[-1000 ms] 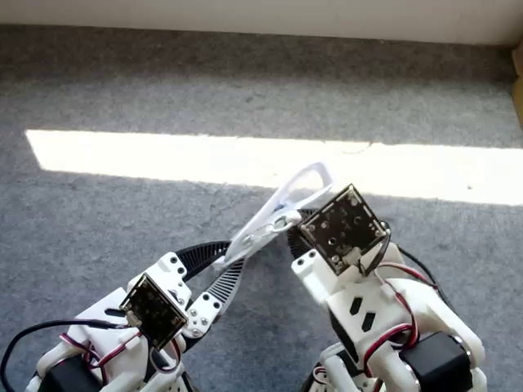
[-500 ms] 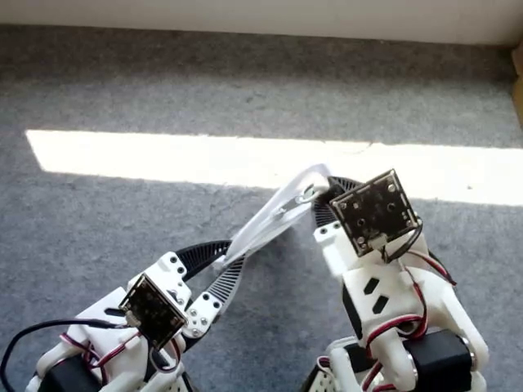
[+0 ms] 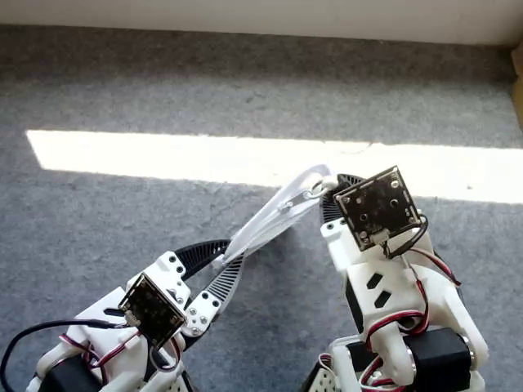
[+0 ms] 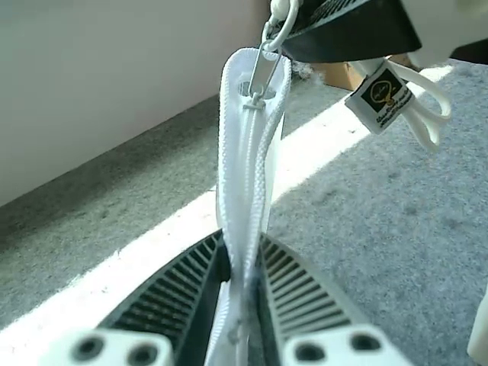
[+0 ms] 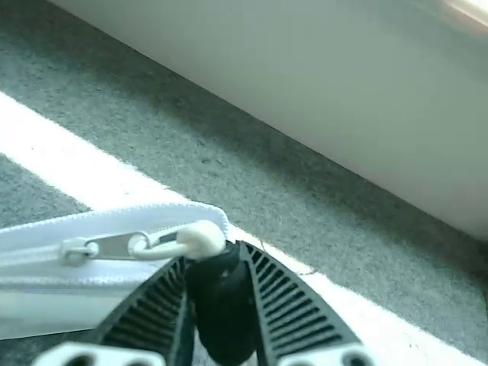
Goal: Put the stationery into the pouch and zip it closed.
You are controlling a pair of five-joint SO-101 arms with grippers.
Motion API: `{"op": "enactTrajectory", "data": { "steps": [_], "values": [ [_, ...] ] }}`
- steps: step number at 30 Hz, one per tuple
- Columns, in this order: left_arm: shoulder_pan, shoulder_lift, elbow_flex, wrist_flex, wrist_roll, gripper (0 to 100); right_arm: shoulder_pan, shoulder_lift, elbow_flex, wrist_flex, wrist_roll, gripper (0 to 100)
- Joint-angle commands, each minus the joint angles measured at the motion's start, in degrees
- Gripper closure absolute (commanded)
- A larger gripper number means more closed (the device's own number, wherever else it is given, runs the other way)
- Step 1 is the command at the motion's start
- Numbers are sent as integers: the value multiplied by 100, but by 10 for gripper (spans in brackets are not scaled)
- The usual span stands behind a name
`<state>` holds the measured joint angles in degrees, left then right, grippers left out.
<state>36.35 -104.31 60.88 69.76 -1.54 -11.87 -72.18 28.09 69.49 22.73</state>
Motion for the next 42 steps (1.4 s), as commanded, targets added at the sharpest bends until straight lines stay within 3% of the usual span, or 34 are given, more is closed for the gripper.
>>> {"op": "enactTrajectory", "data": {
  "steps": [1,8,15,25,37,39,42],
  "values": [
    [-444,4,-198,62,-18,996,523,-119,119,-585,26,993],
    [-470,4,-207,53,-18,996,892,-136,971,-1297,26,993],
    [-479,4,-198,53,-18,996,927,-145,1051,-1253,-158,993],
    [-936,4,-198,53,-9,996,2018,-145,1086,-1253,-431,993],
    [-980,4,-180,44,-9,996,2070,-154,1051,-629,-677,989],
    [-980,4,-171,44,62,996,2062,-154,1042,-426,-923,969],
    [-1112,4,-171,44,123,994,2035,-277,1042,-198,-1037,851]
  ]
}}
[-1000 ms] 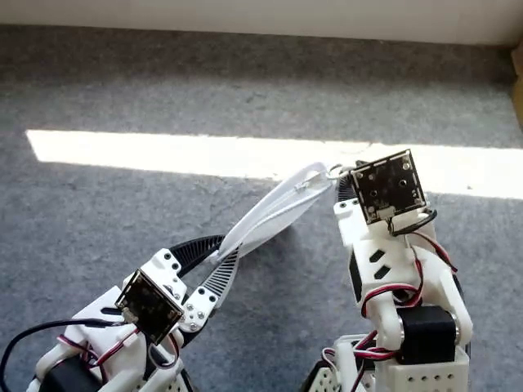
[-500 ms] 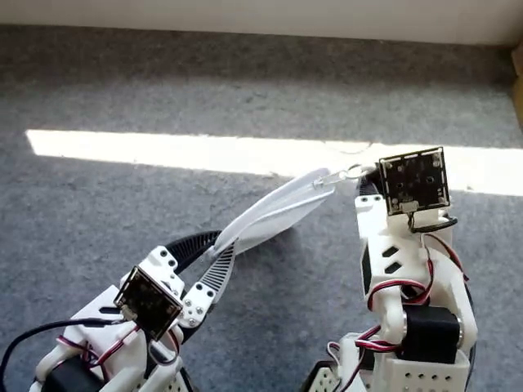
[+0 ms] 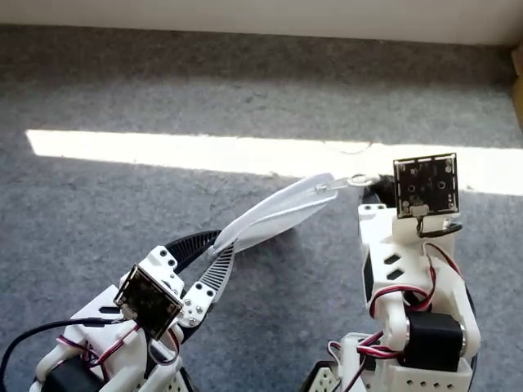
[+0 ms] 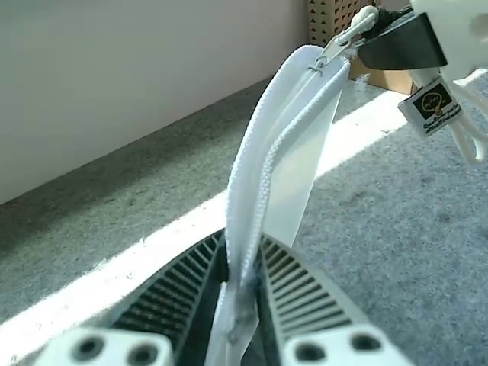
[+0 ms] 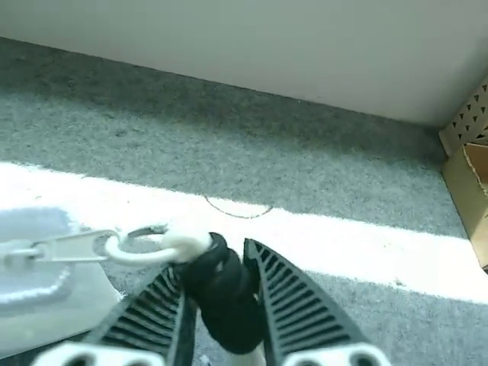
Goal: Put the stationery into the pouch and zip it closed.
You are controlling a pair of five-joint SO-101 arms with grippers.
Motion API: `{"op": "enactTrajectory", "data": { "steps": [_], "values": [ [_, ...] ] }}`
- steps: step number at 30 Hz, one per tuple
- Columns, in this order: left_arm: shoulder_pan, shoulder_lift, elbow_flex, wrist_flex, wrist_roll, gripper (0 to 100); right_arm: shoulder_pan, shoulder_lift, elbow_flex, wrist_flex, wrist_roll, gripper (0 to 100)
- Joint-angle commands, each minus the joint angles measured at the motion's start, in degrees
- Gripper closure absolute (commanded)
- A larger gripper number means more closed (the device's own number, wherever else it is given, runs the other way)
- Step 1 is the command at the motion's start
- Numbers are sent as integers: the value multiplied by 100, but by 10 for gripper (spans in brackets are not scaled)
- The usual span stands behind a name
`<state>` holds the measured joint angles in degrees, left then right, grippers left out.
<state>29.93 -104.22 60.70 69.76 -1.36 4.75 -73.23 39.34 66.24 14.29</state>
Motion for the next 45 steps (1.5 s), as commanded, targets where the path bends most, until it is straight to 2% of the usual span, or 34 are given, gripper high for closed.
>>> {"op": "enactTrajectory", "data": {
  "steps": [1,4,8,11,15,21,25,34,36,40,42,45],
  "values": [
    [-541,-4,-154,44,97,992,374,-259,-66,198,-299,805],
    [-725,13,-75,53,97,916,356,-681,-48,374,-659,697],
    [-1007,13,92,44,132,765,-163,-1499,-22,382,-659,676],
    [-1262,22,224,-176,141,763,-804,-2114,198,497,-651,676],
    [-1675,22,690,-888,141,762,-1534,-2651,558,488,-651,676],
    [-2484,22,1297,-2075,343,759,-2000,-2809,831,347,-659,676],
    [-2923,22,1279,-2189,624,758,-2009,-2800,1323,13,-659,676],
    [-2967,-4,1270,-2189,633,771,-2255,-2809,2026,-549,-659,678],
    [-2958,-4,1191,-2189,633,823,-2255,-2809,2000,-523,-659,707],
    [-2958,-4,945,-2171,615,1000,-2255,-2809,1982,-532,-615,906],
    [-2958,-4,875,-2163,624,976,-2255,-2809,1982,-541,-105,990],
    [-2958,-4,752,-2189,624,995,-2264,-2809,1974,-549,316,990]
  ]
}}
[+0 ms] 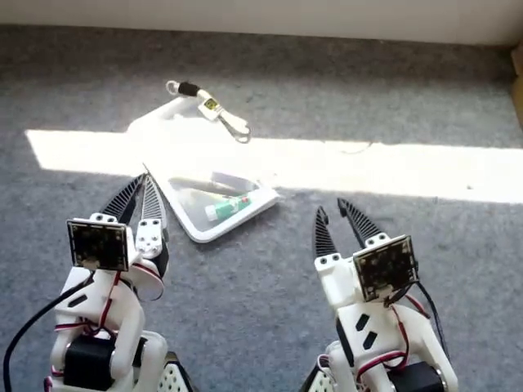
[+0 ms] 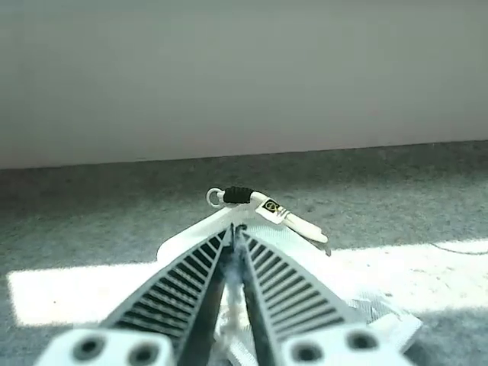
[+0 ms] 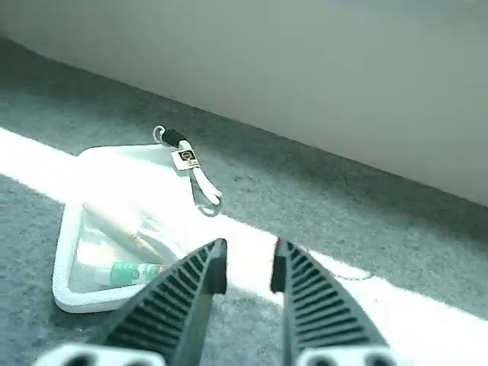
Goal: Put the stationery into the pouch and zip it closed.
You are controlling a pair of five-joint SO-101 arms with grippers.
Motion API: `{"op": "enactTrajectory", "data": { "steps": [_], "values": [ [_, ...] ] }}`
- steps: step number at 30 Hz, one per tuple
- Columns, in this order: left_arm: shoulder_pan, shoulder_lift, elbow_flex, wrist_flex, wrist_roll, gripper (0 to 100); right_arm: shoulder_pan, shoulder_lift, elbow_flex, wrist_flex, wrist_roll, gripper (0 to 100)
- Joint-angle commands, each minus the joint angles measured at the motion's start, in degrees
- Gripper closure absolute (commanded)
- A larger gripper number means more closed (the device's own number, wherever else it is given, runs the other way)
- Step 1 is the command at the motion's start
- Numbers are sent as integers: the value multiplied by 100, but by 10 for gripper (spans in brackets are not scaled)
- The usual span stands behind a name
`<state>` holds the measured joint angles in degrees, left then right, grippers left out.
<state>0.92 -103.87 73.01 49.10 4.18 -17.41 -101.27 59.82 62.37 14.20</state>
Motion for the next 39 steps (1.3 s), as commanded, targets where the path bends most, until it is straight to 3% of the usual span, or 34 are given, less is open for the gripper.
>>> {"op": "enactTrajectory", "data": {
  "steps": [1,10,18,24,39],
  "values": [
    [-57,-40,-549,-123,70,993,-48,-4,-119,-154,325,990],
    [-48,-40,-734,-273,62,989,-75,-4,-699,743,246,985],
    [207,-40,13,-308,62,993,-22,-13,-110,1095,-1371,992],
    [242,-40,224,114,62,993,488,-13,664,1086,-2145,993],
    [13,-22,2422,352,35,993,1165,-13,2782,1042,-2189,993]
  ]
}}
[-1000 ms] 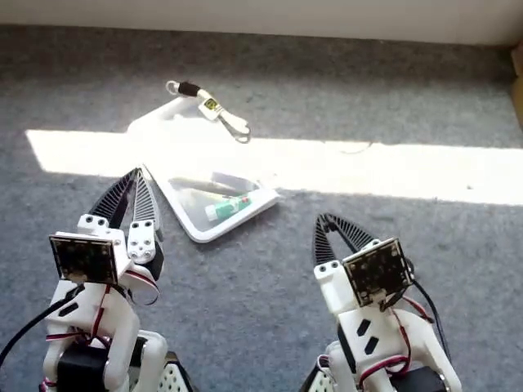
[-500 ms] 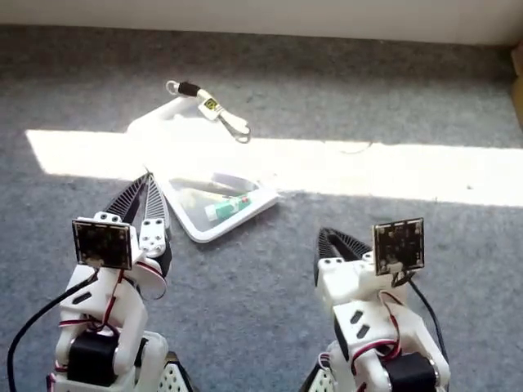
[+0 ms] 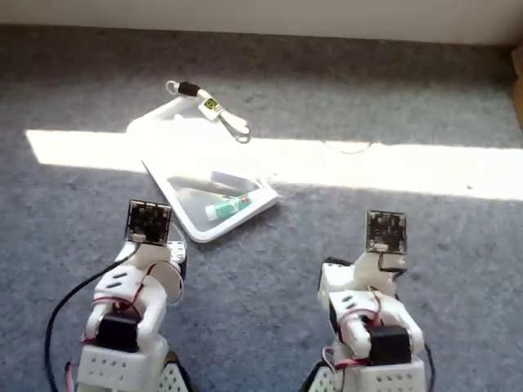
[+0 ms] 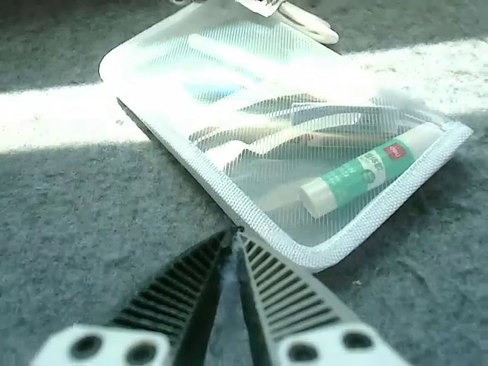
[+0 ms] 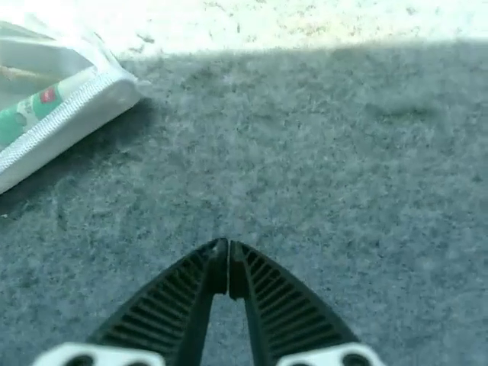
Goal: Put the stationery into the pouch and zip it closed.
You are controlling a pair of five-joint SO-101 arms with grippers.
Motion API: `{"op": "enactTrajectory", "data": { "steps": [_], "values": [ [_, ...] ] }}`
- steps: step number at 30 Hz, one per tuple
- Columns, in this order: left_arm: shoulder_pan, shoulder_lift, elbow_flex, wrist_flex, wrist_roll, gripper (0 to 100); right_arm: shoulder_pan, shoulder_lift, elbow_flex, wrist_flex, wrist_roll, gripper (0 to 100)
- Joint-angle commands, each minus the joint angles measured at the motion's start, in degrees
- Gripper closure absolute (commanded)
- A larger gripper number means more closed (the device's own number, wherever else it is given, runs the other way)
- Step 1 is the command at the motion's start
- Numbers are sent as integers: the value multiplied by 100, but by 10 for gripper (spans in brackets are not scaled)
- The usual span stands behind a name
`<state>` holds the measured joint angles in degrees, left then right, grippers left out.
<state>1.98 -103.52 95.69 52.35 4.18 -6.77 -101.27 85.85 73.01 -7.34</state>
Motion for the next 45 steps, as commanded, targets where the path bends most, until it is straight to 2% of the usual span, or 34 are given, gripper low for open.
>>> {"op": "enactTrajectory", "data": {
  "steps": [1,6,10,20,26,45],
  "values": [
    [-127,-57,154,26,35,993,92,-13,356,-22,-35,993],
    [-488,-40,154,123,35,993,75,-13,1156,-110,-35,993],
    [-708,-40,154,782,35,992,92,-4,1640,-778,-35,993],
    [-936,-40,154,2321,35,992,101,-4,1789,-752,-35,993],
    [-1279,-48,154,2374,35,993,101,-4,1789,-752,-35,993],
    [-1288,-48,154,2374,35,993,101,-4,1789,-752,-35,993]
  ]
}}
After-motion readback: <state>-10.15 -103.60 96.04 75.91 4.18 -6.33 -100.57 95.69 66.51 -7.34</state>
